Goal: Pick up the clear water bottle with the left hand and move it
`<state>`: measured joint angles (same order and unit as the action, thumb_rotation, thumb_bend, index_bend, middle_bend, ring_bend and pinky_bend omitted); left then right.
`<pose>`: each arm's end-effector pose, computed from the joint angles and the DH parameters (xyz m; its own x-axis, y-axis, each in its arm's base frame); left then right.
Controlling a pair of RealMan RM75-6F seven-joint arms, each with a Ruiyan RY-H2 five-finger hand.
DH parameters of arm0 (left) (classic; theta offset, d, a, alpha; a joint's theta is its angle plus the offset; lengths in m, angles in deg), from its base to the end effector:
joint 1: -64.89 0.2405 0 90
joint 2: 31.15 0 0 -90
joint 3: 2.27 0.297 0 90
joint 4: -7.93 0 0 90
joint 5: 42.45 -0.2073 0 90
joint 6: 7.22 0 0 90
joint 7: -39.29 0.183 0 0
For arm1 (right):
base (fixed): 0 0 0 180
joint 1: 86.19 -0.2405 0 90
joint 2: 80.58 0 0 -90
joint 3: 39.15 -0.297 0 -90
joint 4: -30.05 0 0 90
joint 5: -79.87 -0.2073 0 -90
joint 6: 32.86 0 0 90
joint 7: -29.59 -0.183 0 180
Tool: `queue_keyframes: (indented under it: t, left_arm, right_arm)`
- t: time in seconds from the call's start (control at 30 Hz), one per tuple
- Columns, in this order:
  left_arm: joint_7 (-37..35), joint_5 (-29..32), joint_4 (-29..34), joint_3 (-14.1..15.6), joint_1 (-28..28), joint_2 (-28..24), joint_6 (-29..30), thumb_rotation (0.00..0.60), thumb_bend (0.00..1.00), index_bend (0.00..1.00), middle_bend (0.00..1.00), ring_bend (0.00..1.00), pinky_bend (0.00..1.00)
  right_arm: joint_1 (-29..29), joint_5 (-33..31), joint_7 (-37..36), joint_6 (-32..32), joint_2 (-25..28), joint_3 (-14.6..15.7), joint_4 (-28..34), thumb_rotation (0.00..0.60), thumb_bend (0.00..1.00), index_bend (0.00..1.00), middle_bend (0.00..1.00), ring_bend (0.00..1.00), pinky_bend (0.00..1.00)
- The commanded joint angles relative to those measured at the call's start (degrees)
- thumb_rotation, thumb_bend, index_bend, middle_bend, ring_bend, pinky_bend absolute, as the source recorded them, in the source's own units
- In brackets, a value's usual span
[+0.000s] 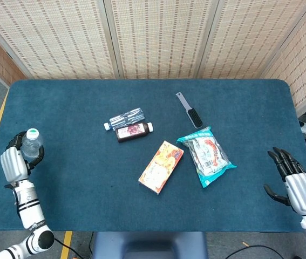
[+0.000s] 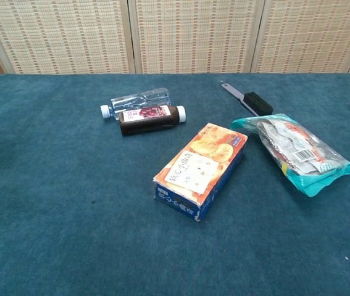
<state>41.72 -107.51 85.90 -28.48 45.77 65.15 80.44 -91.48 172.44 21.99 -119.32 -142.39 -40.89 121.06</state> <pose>-0.3045 0.3537 0.0945 -0.0025 -0.4014 0.9159 0.9834 0.1653 0.0751 -0.3328 -0.2206 0.1876 0.3395 -0.0058 0.9406 -0.9332 -0.1274 0.3361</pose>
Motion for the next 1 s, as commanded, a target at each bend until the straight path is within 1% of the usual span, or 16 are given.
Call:
queue_keyframes:
  t: [0.03,0.17,0.37,0.4,0.43,0.47,0.53,0.57,0.6,0.63,0.67,0.73,0.77,0.83,0.93,1.0]
  left_arm:
    - [-10.16,1.32,10.09,-0.02,1.41,-2.7,-5.43,0.6,0.46,0.47,0.61,0.47,0.4]
    - [-25.91,3.88,18.21,-2.02,3.01,-4.91,-11.79,0.6,0.46,0.47,0.61,0.47,0.4]
    - [-30.77,4.68,19.96,-2.68,3.45,-6.42,-14.44,0.6,0.46,0.47,0.62,0.47,0.4]
    - [-29.48,4.35,19.07,-2.38,3.25,-6.49,-13.95,0.6,0.46,0.48,0.62,0.47,0.4]
    - [-22.45,2.44,14.78,-1.38,2.35,-5.9,-10.64,0.6,0.46,0.48,0.62,0.47,0.4]
    - [-15.95,1.33,10.74,-0.75,1.29,-3.68,-6.71,0.6,0.46,0.48,0.62,0.47,0.4]
    - [-6.95,-0.09,4.53,-0.06,-0.12,-0.71,-1.46,0.6,0.47,0.48,0.62,0.47,0.4]
    - [-1.42,-1.66,0.23,0.69,-0.74,1.16,2.41,0.6,0.47,0.48,0.62,0.47,0.4]
    - [2.04,-3.12,-3.37,1.1,-1.45,2.46,4.92,0.6,0.48,0.48,0.62,0.47,0.4]
    - [5.2,-4.96,-7.97,1.6,-2.33,4.03,7.59,0.6,0.48,0.48,0.62,0.47,0.4]
    - [6.05,-6.05,-10.6,1.89,-2.85,5.0,8.87,0.6,0.48,0.48,0.62,0.47,0.4]
    - [4.69,-6.88,-12.91,2.16,-3.31,6.23,9.4,0.6,0.48,0.48,0.62,0.47,0.4]
    - [2.67,-6.68,-12.46,2.2,-3.28,6.39,8.55,0.6,0.48,0.48,0.62,0.47,0.4]
    - [-1.56,-5.52,-9.17,2.03,-2.77,5.71,6.03,0.6,0.49,0.48,0.62,0.47,0.39]
    - [-11.28,-1.62,2.53,1.32,-0.76,2.04,-1.09,0.6,0.49,0.48,0.62,0.47,0.39]
    - [-16.14,0.13,8.31,0.97,0.45,-0.48,-4.52,0.6,0.49,0.48,0.62,0.47,0.39]
  right_arm:
    - [-0.08,-0.13,0.18,0.25,0.03,0.06,0.07,0.6,0.25,0.0,0.0,0.0,0.16]
    - [-0.17,-0.27,0.37,0.54,0.1,0.12,0.19,0.6,0.25,0.0,0.0,0.0,0.16]
    - [-0.23,-0.39,0.27,0.7,0.2,0.13,0.26,0.6,0.25,0.0,0.0,0.0,0.16]
    - [-0.25,-0.47,0.24,0.76,0.25,0.12,0.29,0.6,0.25,0.0,0.0,0.0,0.16]
    - [-0.29,-0.52,0.17,0.84,0.29,0.12,0.33,0.6,0.25,0.0,0.0,0.0,0.16]
    - [-0.32,-0.53,0.1,0.92,0.36,0.15,0.36,0.6,0.25,0.0,0.0,0.0,0.16]
    - [-0.35,-0.51,0.09,1.02,0.4,0.21,0.41,0.6,0.25,0.0,0.0,0.0,0.16]
    - [-0.36,-0.47,0.11,1.06,0.42,0.26,0.44,0.6,0.25,0.0,0.0,0.0,0.16]
    - [-0.36,-0.45,0.11,1.08,0.44,0.29,0.47,0.6,0.25,0.0,0.0,0.0,0.16]
    - [-0.35,-0.44,0.11,1.13,0.47,0.35,0.51,0.6,0.25,0.0,0.0,0.0,0.16]
    - [-0.35,-0.44,0.12,1.16,0.49,0.39,0.54,0.6,0.25,0.0,0.0,0.0,0.16]
    - [-0.36,-0.45,0.15,1.21,0.5,0.42,0.57,0.6,0.25,0.0,0.0,0.0,0.16]
    - [-0.39,-0.5,0.25,1.28,0.47,0.42,0.55,0.6,0.25,0.0,0.0,0.0,0.16]
    - [-0.38,-0.5,0.32,1.31,0.49,0.47,0.6,0.6,0.25,0.0,0.0,0.0,0.16]
    - [-0.31,-0.44,0.4,1.15,0.48,0.51,0.65,0.6,0.25,0.0,0.0,0.0,0.16]
    - [-0.3,-0.45,0.42,1.14,0.48,0.51,0.64,0.6,0.25,0.0,0.0,0.0,0.16]
